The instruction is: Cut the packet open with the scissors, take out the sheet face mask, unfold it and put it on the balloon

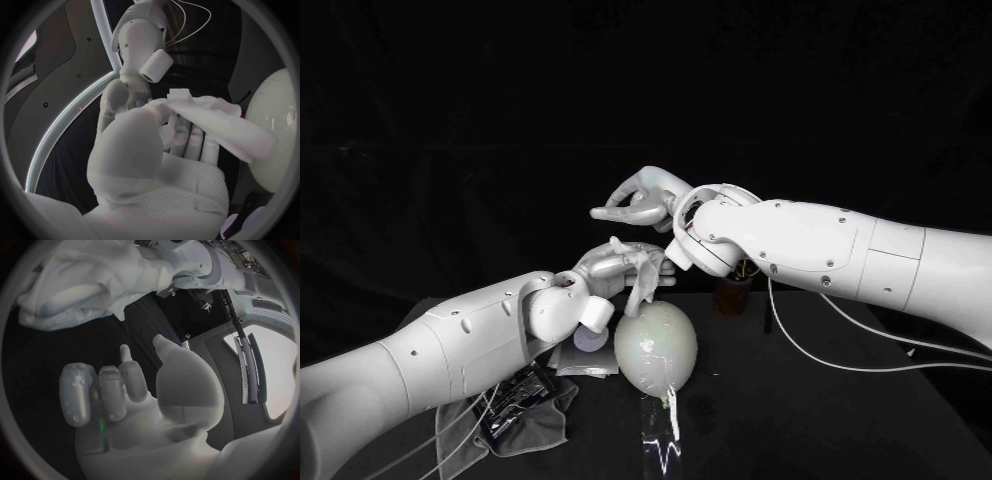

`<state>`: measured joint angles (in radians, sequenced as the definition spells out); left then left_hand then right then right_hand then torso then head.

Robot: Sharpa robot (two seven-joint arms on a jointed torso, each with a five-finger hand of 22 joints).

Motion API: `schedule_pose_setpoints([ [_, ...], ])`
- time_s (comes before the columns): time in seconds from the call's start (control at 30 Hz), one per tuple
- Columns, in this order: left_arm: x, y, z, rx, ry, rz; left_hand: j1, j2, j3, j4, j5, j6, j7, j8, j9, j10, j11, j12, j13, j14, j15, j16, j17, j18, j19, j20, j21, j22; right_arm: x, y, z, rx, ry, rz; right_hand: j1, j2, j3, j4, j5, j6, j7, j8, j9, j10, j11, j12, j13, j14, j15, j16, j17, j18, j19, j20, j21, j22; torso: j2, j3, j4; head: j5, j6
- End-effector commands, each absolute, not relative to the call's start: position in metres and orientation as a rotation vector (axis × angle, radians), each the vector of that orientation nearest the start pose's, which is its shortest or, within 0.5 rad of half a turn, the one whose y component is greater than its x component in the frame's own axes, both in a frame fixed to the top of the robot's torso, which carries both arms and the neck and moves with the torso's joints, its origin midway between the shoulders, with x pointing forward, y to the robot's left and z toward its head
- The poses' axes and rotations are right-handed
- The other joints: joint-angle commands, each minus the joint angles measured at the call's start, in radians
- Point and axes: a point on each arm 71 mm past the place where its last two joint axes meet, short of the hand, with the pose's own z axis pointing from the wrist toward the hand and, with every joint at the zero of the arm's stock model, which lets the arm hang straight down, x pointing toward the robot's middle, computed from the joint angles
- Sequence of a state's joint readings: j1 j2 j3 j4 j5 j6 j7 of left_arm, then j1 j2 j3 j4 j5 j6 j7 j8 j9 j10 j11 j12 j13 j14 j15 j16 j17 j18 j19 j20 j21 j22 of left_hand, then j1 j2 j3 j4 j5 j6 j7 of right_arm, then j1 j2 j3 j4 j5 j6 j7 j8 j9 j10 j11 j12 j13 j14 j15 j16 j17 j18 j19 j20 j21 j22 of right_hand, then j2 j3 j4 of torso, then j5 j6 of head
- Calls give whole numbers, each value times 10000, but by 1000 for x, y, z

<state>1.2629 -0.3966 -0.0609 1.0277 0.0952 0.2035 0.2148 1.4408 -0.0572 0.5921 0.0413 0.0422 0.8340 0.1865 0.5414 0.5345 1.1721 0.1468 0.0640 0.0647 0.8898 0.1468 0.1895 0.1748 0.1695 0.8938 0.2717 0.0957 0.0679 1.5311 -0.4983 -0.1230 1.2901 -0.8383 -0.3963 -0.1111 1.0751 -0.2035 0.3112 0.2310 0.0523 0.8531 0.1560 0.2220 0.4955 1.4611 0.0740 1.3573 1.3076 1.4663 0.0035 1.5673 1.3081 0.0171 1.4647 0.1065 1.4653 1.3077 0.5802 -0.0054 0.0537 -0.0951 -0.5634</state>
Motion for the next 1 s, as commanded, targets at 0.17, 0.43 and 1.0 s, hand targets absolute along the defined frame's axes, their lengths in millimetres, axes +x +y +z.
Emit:
schedule_pose_setpoints([
  [0.17, 552, 89, -177, -10933, 17199, -19721, 108, -21, 22, -20, 55, 24, 81, 25, 17, -74, 10, 6, 2, -51, -12, -38, -18, 175, 93, 13, 58, 14, 549, -125, -35, 3073, 12873, 10351, 1475, 900, 499, -481, 36, 591, -102, -47, -76, 64, -104, 107, 1586, 1045, -64, 34, 2627, 58, 524, -3, 199, 2325, 0, -10, 18, 10, -98],
  [0.43, 555, 111, -173, -12000, 14973, -18862, 65, -43, -9, 12, 56, 63, 53, 34, 17, -40, -7, 18, 5, -4, -21, -64, -30, 139, -238, 53, -58, -42, 517, -167, -41, 3644, 11095, 10947, 2364, 959, 1028, -1095, 461, 965, -190, -96, -202, 207, -193, 349, 1673, 1045, -143, 34, 2627, -36, 753, -77, 552, 2452, 16, -1, 3, 107, -251],
  [1.0, 536, 145, -166, -12936, 12945, -18175, -29, -58, -3, 79, 57, 73, 54, 7, -4, -76, 5, -13, -13, 11, -14, -142, -62, 123, -708, 130, -231, -78, 442, -176, -129, 2400, 11463, 11350, 2874, 805, 1576, -1767, 878, 1325, -275, -113, -302, 408, -287, 702, 1834, 1045, -236, 34, 2627, -135, 981, -175, 921, 2583, 34, -4, 0, 470, -572],
])
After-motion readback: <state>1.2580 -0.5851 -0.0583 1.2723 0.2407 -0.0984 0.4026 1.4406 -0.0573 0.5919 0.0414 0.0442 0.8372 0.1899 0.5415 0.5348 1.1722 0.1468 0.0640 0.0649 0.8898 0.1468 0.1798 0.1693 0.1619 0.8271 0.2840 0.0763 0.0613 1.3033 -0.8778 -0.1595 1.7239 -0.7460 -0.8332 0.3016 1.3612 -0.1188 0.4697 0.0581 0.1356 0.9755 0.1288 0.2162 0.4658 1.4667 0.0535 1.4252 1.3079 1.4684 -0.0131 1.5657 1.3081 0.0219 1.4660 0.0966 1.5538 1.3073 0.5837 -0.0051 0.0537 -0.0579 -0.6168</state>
